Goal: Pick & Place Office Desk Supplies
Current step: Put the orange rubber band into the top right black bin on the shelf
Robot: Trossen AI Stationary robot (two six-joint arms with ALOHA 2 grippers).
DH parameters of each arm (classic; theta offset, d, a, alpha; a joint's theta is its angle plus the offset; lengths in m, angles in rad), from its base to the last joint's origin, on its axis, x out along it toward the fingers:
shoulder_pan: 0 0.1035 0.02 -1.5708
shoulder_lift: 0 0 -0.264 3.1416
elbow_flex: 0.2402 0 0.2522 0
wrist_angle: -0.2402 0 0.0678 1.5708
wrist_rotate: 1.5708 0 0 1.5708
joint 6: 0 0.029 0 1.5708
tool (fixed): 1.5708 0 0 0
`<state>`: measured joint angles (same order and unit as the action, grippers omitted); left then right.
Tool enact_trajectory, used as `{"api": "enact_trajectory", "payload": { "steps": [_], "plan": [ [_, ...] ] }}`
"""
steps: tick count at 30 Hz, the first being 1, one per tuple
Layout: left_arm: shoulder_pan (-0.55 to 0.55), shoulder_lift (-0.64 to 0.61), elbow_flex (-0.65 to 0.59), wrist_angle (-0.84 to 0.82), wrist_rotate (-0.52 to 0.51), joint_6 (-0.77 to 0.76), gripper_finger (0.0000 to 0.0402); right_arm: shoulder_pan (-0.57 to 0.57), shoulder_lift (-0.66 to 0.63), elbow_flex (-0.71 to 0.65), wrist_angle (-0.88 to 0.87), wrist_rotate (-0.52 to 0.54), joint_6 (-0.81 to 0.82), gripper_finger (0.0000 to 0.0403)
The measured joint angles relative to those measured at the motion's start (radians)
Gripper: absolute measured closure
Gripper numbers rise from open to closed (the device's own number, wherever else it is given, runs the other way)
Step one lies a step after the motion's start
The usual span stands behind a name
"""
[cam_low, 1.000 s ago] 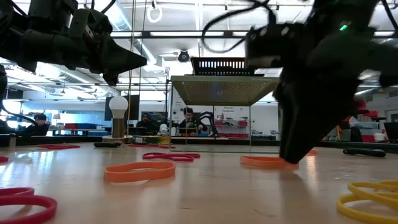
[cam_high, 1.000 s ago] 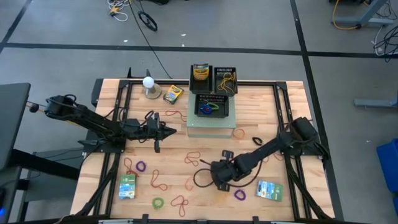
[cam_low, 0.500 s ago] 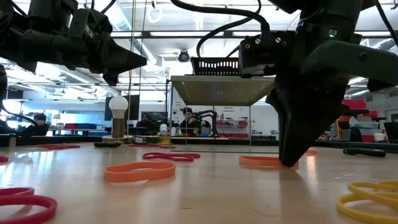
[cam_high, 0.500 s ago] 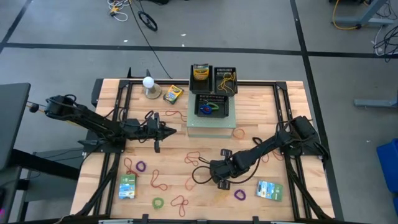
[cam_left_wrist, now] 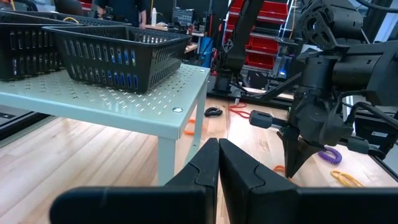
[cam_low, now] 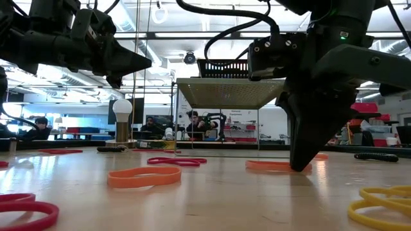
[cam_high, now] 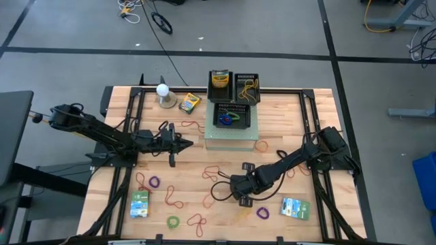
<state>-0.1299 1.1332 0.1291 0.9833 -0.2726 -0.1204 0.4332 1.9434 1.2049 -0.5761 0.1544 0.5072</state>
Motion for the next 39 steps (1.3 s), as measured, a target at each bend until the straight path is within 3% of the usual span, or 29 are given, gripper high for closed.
{"api": "enact_trajectory", "payload": {
  "steps": [6, 14, 18, 24, 31, 39],
  "plan": [
    [0.0, 0.0, 0.0, 0.0, 0.0, 0.0, 0.0385, 0.0, -0.015, 0.034, -0.008, -0.024, -0.009, 0.04],
    [0.0, 0.0, 0.001, -0.01, 0.0, 0.0, 0.0385, -0.001, -0.106, 0.188, -0.098, -0.011, -0.028, 0.04],
    [0.0, 0.0, 0.001, -0.013, 0.0, 0.0, 0.0385, -0.001, -0.173, 0.298, -0.218, 0.067, -0.016, 0.04],
    [0.0, 0.0, 0.001, -0.014, 0.0, 0.0, 0.0385, -0.053, -0.278, 0.461, -0.375, 0.275, -0.029, 0.04],
    [0.0, 0.0, 0.001, -0.014, 0.0, 0.0, 0.0385, -0.282, -0.368, 0.532, -0.45, 0.429, -0.11, 0.04],
    [0.0, 0.0, 0.001, -0.015, 0.0, 0.0, 0.0385, -0.707, -0.328, 0.529, -0.425, 0.338, -0.286, 0.04]
  ]
}}
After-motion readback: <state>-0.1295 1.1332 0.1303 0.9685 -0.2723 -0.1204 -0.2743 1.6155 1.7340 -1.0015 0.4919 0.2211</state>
